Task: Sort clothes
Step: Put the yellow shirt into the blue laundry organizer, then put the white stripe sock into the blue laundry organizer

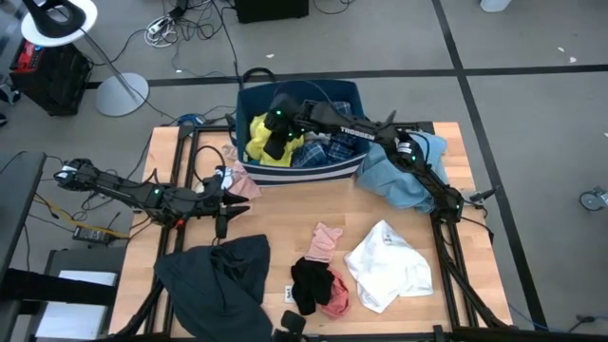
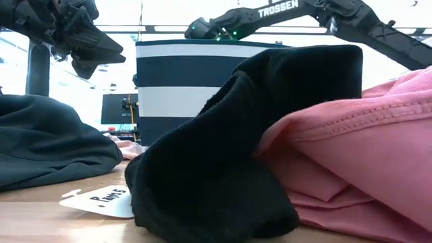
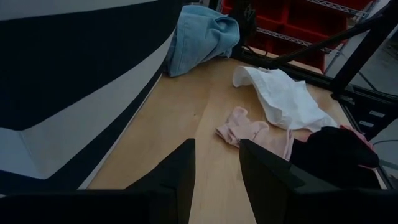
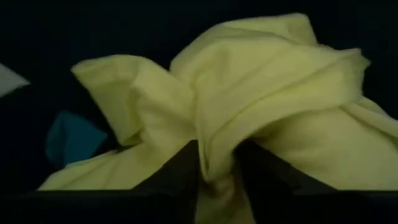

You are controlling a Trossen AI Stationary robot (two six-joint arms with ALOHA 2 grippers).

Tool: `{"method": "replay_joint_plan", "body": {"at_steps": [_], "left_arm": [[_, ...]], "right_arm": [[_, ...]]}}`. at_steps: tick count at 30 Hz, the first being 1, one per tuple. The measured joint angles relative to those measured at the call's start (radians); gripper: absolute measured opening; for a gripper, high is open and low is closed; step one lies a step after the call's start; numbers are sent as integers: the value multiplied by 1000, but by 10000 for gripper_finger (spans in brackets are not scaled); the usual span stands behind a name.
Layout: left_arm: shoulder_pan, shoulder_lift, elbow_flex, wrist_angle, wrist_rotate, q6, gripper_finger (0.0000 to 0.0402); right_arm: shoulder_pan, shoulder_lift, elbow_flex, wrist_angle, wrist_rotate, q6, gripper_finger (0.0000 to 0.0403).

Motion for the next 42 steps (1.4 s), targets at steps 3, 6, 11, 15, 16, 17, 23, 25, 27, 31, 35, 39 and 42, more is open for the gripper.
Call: {"method": "replay_joint_plan", "body": {"at_steps": [3, 6, 11, 15, 16, 17, 23, 25, 27, 31, 35, 39, 42], "left_arm": [[0, 0, 0, -4, 0, 0, 131], [0, 0, 0, -11, 0, 0, 131], [0, 0, 0, -12, -2, -1, 131], [0, 0, 0, -29, -10, -3, 131], [0, 0, 0, -35, -23, -3, 131], [0, 0, 0, -44, -37, -3, 131], [1, 0, 0, -192, -159, -83, 131], [12, 0, 0, -256, -184, -128, 131], [36, 0, 0, -307, -189, -157, 131], [100, 0, 0, -390, -186, -190, 131], [179, 0, 0, -460, -146, -223, 131], [252, 0, 0, -507, -111, -239, 131], [294, 6, 0, -512, -109, -235, 131]], "right_arm": [[-4, -31, 0, -23, -1, -22, 165], [-5, -94, 0, -70, -1, -41, 199], [-4, -225, 0, -201, -1, -53, 225], [18, -338, 0, -278, 6, -79, 224], [27, -366, 0, -290, 9, -88, 223], [38, -395, 1, -299, 20, -94, 221], [135, -531, 1, -377, 129, -124, 211], [175, -572, 1, -416, 145, -117, 208], [219, -604, 1, -458, 156, -95, 207], [323, -646, 1, -544, 219, -45, 206], [440, -686, 1, -634, 377, 14, 205], [557, -722, 0, -727, 498, 129, 205], [655, -738, 0, -800, 586, 231, 205]]}}
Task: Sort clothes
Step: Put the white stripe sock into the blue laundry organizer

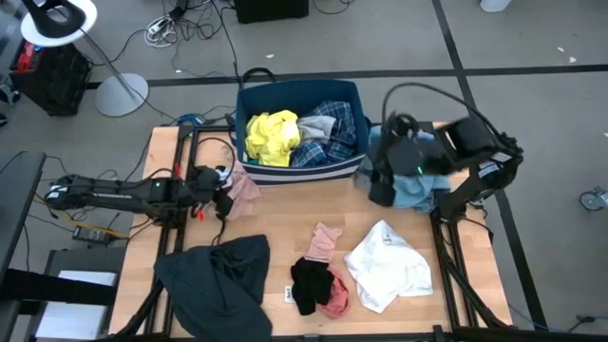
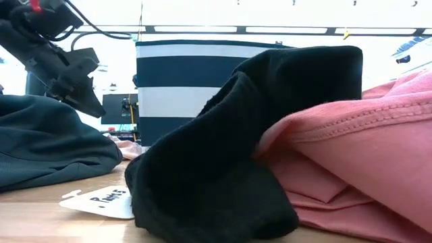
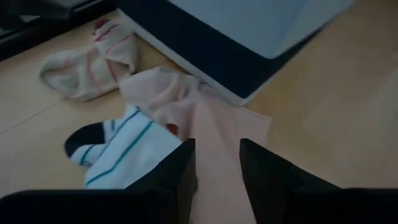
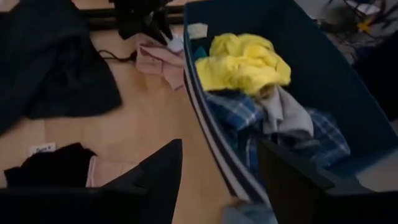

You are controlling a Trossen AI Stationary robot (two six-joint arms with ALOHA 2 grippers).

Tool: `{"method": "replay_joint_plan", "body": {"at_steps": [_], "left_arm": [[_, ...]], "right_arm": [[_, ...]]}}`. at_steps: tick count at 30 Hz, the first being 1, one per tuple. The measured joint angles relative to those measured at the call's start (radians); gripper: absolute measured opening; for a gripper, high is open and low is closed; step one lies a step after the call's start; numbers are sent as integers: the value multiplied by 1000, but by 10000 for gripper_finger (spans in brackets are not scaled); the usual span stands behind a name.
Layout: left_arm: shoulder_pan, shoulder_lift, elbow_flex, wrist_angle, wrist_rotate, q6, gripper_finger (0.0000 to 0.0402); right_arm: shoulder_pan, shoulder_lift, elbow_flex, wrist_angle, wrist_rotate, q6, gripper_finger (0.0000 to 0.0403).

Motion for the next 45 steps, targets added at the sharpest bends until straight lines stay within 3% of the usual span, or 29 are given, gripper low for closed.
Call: {"method": "replay_joint_plan", "body": {"at_steps": [8, 18, 24, 31, 34, 40, 45], "left_arm": [[89, 120, 0, -9, 76, 10, 131], [128, 296, 0, 37, 97, 11, 131], [141, 373, 0, 87, 98, 12, 123], [141, 381, 0, 128, 118, 19, 16], [141, 356, 24, 107, 139, 21, 8], [136, 301, 189, -86, 129, 33, 3], [132, 293, 376, -277, 120, 59, 1]], "right_arm": [[242, -65, -184, 1, 213, 220, 206], [369, -153, -652, 86, 262, 585, 202], [374, -209, -995, 414, 216, 632, 194], [346, -233, -1376, 1011, 137, 483, 184], [311, -234, -1511, 1257, 117, 408, 178], [194, -219, -1733, 1649, 31, 302, 167], [120, -218, -1849, 1822, 3, 256, 164]]}}
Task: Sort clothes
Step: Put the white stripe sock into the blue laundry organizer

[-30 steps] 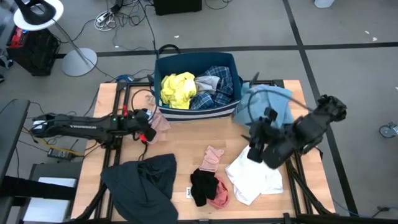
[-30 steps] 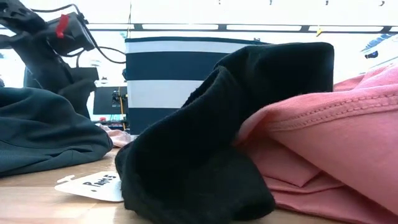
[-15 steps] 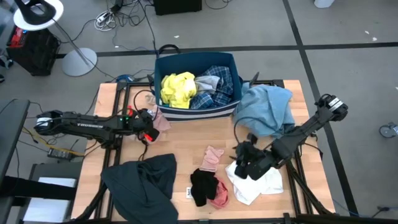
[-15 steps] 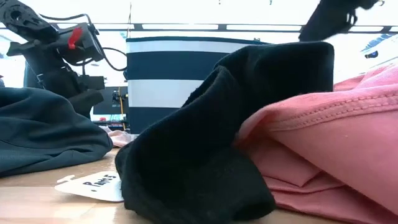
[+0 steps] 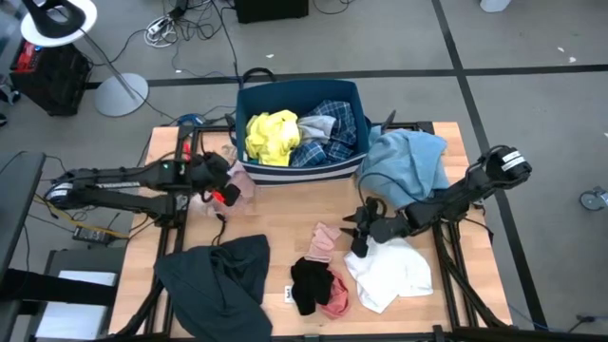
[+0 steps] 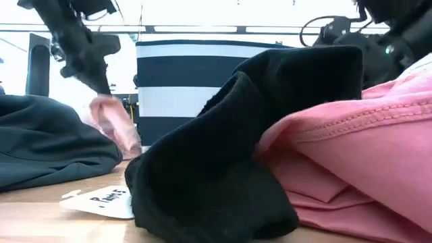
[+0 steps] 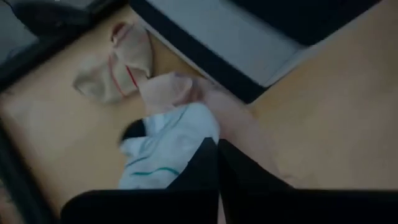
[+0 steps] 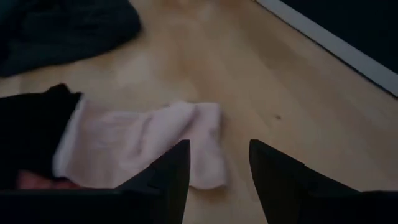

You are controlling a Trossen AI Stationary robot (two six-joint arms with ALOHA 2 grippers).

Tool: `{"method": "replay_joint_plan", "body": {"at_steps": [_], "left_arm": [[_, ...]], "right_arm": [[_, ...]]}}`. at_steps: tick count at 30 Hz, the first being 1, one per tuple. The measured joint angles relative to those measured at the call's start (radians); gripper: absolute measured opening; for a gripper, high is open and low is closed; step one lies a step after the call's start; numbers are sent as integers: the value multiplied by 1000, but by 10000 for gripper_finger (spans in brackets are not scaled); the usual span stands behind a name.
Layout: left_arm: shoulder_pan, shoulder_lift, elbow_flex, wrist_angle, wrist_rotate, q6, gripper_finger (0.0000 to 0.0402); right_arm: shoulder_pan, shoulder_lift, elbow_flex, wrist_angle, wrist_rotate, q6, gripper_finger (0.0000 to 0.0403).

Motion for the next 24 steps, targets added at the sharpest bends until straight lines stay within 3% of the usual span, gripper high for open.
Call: {"method": "replay_joint_plan", "body": {"at_steps": [7, 11, 24], "left_arm": [[-32, 0, 159, -73, 34, -7, 1], [-58, 1, 162, -72, 93, -43, 4], [-133, 69, 161, -77, 97, -86, 22]], "right_arm": [[-36, 14, -56, 58, -4, -11, 163], [-27, 54, -57, 80, -23, -11, 160], [-19, 231, -57, 251, -120, -9, 157]]}}
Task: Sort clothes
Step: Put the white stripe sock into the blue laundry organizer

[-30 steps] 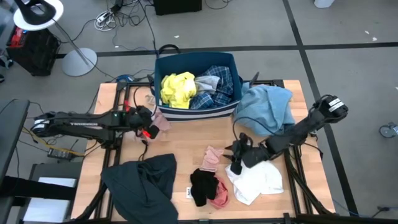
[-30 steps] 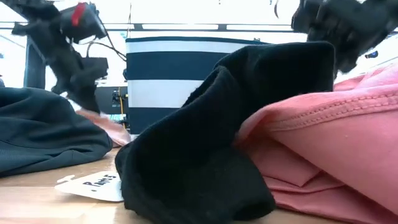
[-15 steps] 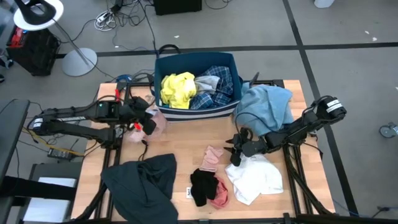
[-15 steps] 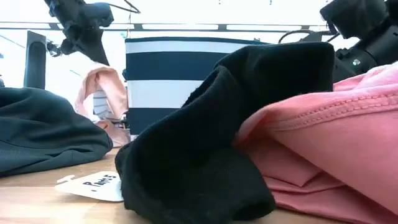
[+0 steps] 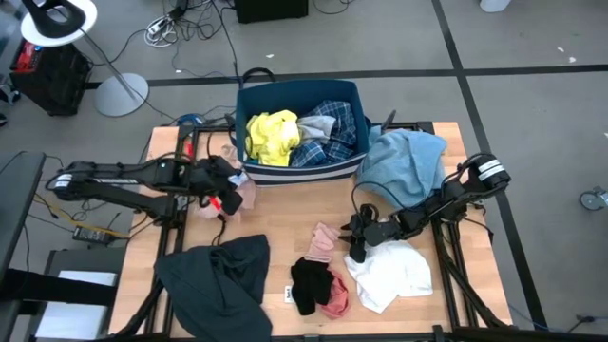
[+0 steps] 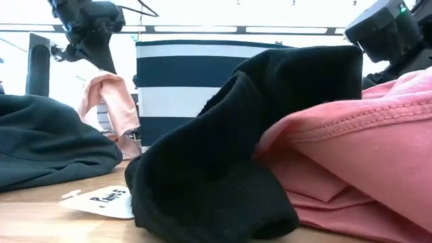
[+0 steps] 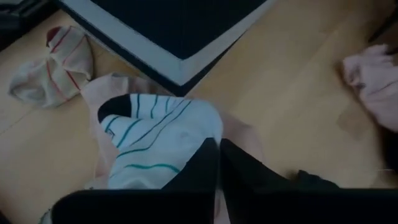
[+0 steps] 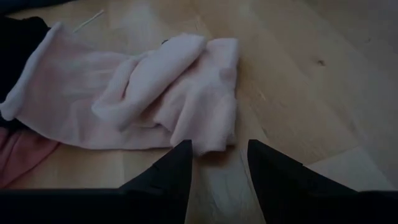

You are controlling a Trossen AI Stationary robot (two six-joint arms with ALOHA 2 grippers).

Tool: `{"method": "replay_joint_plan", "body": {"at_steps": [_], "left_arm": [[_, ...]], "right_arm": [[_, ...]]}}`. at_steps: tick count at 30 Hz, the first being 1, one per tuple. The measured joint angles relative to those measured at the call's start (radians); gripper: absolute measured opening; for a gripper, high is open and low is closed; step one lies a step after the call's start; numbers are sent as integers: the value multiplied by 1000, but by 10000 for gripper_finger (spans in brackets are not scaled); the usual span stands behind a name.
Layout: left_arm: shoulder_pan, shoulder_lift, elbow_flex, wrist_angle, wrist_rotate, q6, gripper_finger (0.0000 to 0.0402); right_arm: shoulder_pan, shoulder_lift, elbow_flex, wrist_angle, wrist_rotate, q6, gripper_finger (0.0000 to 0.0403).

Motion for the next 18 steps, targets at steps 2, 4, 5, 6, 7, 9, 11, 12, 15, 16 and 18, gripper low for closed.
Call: {"method": "replay_joint_plan", "body": {"at_steps": [2, 4, 5, 6, 7, 9, 11, 12, 15, 16, 18], "left_arm": [[0, 20, 0, 1, -14, 3, 33], [0, 38, 0, 1, -29, 6, 40], [0, 45, 0, 1, -30, 11, 42], [0, 52, 0, 1, -29, 22, 42], [0, 58, 0, 2, -29, 31, 43], [0, 68, 0, 1, -29, 34, 43], [0, 73, 0, 2, -28, 33, 43], [0, 73, 0, 1, -28, 33, 43], [0, 72, 0, 7, -28, 27, 40], [0, 72, 0, 8, -28, 14, 40], [0, 72, 0, 7, -18, -11, 40]], "right_arm": [[0, 0, 0, 1, 0, 0, 156], [0, -1, 0, 0, 0, -1, 155], [0, -2, 0, 1, 0, -2, 155], [-1, -3, 0, 2, 0, -2, 154], [-1, -3, 0, 1, 0, -2, 153], [-2, -3, 0, 1, 0, -4, 153], [-1, -3, 0, 0, 0, -6, 153], [-1, -3, 0, 0, 0, -6, 153], [-2, -3, 0, -1, 0, -6, 152], [-2, -3, 0, 0, 0, -6, 151], [-2, -3, 0, -1, 0, -6, 151]]}}
